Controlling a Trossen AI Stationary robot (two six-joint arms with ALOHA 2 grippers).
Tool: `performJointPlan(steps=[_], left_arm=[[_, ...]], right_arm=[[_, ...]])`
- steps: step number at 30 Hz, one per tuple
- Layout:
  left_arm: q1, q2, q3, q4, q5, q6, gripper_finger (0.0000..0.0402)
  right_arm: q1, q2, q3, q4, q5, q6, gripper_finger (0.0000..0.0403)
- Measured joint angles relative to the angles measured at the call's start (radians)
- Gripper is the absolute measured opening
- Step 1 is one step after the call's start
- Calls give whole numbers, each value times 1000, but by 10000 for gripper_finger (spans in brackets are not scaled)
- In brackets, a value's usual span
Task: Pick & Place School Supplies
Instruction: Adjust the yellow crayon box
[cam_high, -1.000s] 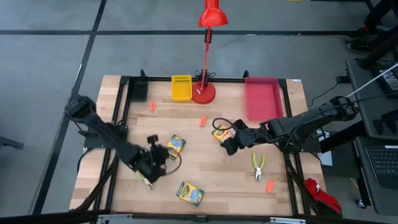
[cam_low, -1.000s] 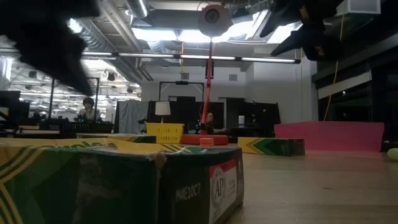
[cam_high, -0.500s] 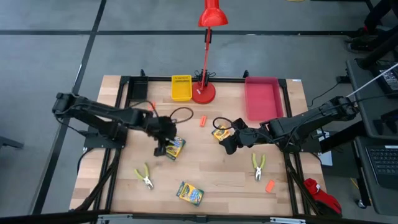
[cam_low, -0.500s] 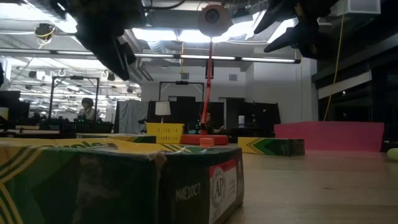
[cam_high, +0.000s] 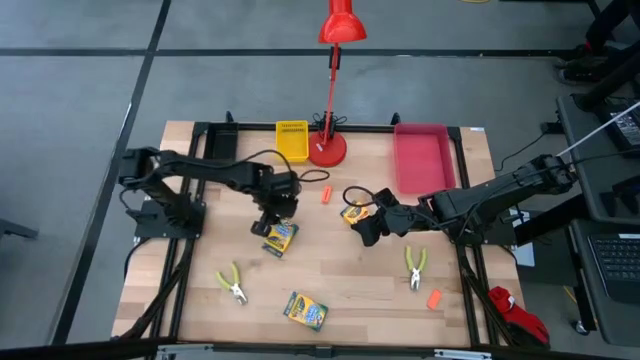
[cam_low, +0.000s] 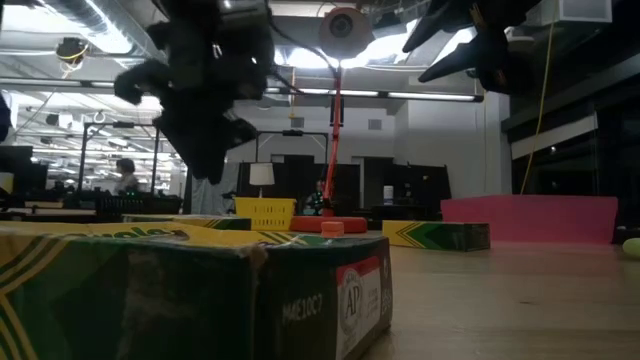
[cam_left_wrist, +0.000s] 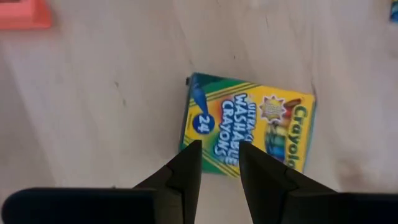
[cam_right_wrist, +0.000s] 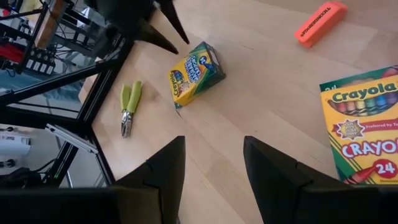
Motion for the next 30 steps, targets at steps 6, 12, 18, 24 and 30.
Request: performJointPlan(steps=[6,12,18,24,30], left_arm=[[20,108,60,-8,-3,55,102],[59,149,89,4,-1,66,102],[86,148,89,10,22,66,102],[74,148,89,11,37,73,102],[62,148,89,14,38,89,102]], right_arm=[[4,0,0,4,0,2,166],[18,0,0,4,7,11,166],[27,0,0,2,7,22,166],[27,0,0,3,8,26,166],[29,0,0,3,8,29,166]])
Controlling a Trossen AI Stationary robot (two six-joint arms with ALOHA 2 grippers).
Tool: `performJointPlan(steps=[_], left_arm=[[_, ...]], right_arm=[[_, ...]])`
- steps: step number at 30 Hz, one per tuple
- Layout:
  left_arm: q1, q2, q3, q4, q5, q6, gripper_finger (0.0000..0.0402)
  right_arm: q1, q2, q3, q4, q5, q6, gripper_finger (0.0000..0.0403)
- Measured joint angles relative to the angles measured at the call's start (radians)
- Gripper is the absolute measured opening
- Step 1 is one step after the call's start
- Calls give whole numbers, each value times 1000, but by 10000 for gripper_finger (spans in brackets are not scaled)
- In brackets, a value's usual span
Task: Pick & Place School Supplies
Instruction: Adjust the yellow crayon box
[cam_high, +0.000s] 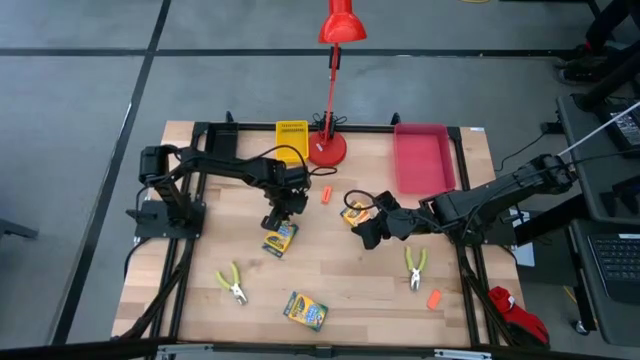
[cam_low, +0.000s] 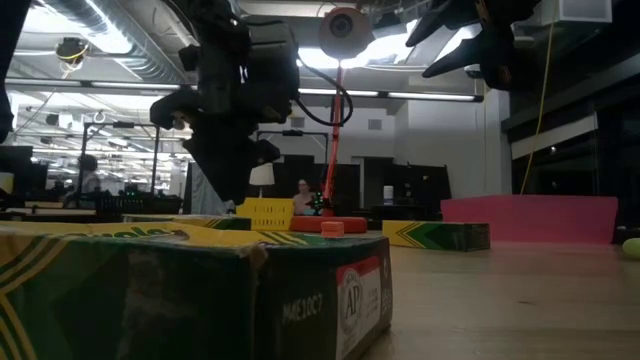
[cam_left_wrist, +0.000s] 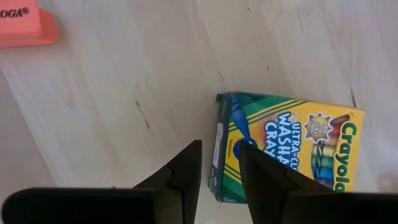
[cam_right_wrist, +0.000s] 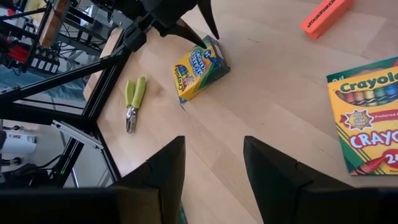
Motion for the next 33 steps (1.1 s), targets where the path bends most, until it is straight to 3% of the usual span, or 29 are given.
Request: performJointPlan(steps=[12,22,33], left_arm=[[1,64,-2,5,-4,9,102],[4,94,-1,63,-9,-4,102],[77,93,1,89,-7,-46,102]], right_arm=[[58,0,0,0,85,46,166],[67,0,0,4,82,60,166],[67,0,0,18,81,59,166]])
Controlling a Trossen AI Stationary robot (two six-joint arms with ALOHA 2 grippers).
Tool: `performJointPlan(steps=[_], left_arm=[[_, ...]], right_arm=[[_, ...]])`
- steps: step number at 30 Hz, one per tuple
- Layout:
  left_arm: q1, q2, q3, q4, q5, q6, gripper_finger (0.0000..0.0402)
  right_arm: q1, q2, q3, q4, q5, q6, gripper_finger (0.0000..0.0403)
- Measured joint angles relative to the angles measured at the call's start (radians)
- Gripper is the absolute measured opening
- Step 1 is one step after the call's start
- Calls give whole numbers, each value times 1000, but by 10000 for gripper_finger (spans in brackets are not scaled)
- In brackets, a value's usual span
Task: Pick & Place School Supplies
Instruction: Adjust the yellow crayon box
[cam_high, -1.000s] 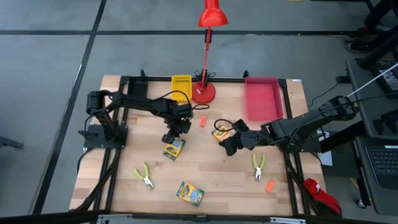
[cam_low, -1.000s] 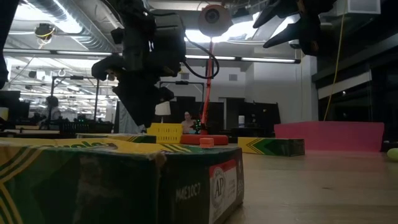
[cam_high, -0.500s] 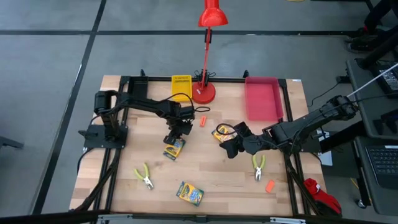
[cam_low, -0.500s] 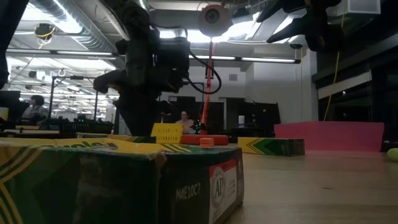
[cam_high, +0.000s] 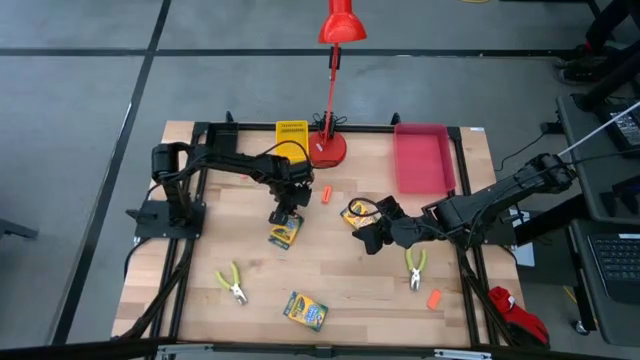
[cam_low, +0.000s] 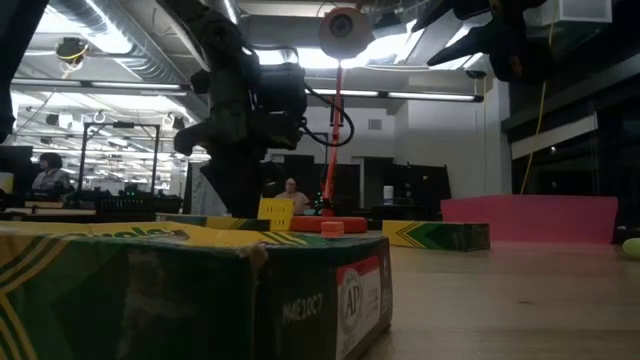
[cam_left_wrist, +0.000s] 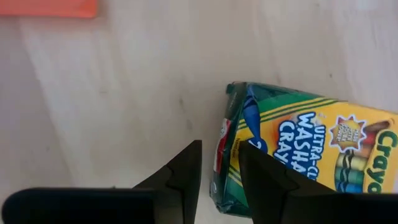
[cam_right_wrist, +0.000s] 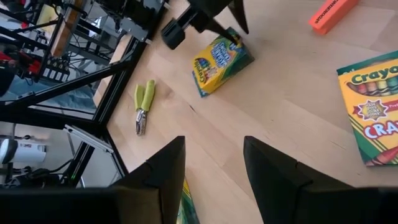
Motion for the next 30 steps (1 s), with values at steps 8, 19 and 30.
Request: performJointPlan(steps=[8,19,30], left_arm=[[46,0,1,-60,93,1,102],[49,0,1,-86,130,-12,71],[90,15,3,-58,186,-57,4]], right_arm=[[0,0,0,22,12,-6,166],[0,0,0,36,16,-7,166],[0,0,0,52,16,-7,166]])
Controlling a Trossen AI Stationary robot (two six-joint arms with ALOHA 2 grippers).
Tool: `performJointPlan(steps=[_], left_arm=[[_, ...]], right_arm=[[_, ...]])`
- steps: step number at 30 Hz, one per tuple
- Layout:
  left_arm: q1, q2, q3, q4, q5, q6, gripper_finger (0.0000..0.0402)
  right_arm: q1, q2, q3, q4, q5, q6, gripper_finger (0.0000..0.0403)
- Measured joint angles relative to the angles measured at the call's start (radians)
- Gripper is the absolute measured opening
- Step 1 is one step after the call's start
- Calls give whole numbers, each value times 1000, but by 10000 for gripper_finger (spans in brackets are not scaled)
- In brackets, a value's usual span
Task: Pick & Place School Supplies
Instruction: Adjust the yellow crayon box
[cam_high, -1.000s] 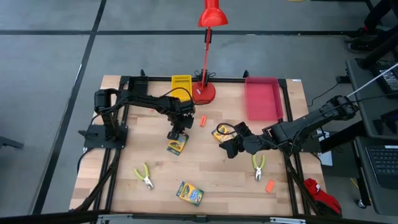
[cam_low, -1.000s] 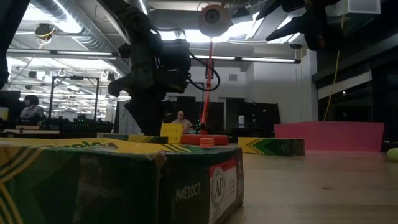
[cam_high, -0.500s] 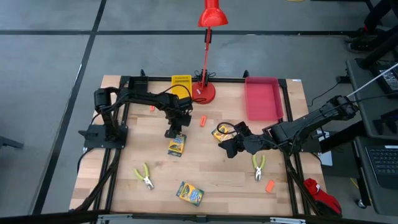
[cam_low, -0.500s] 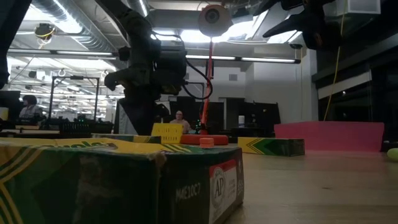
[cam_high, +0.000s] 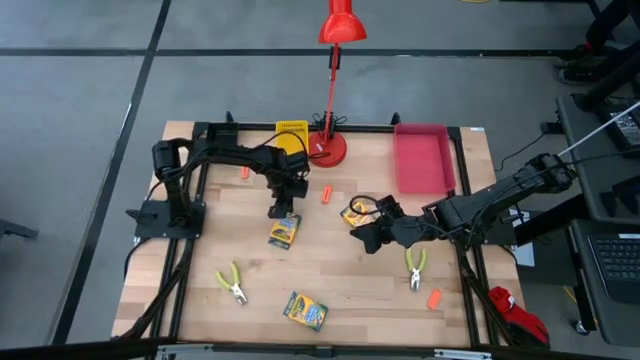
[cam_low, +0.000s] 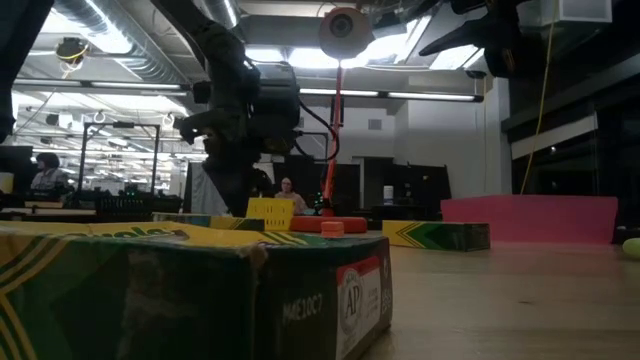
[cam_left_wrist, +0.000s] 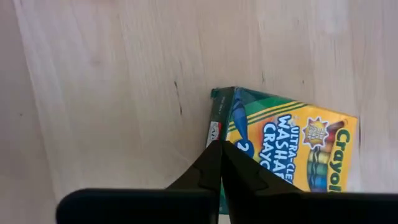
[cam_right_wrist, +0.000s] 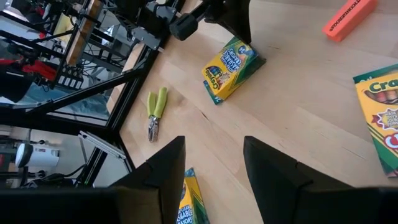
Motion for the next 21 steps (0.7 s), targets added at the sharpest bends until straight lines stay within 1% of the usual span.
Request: performJointPlan(steps=[3,8,11,15,21], left_arm=[[0,6,0,-3,13,32,9],[-22,6,1,7,-11,58,31],[-24,6,1,38,-58,49,48],[-15,6,0,93,-68,13,66],[8,6,0,130,-107,-10,77]], right_arm=[[0,0,0,7,0,0,166],[6,0,0,10,0,0,166],[9,0,0,10,0,0,166],[9,0,0,10,0,0,166],[9,0,0,10,0,1,166]])
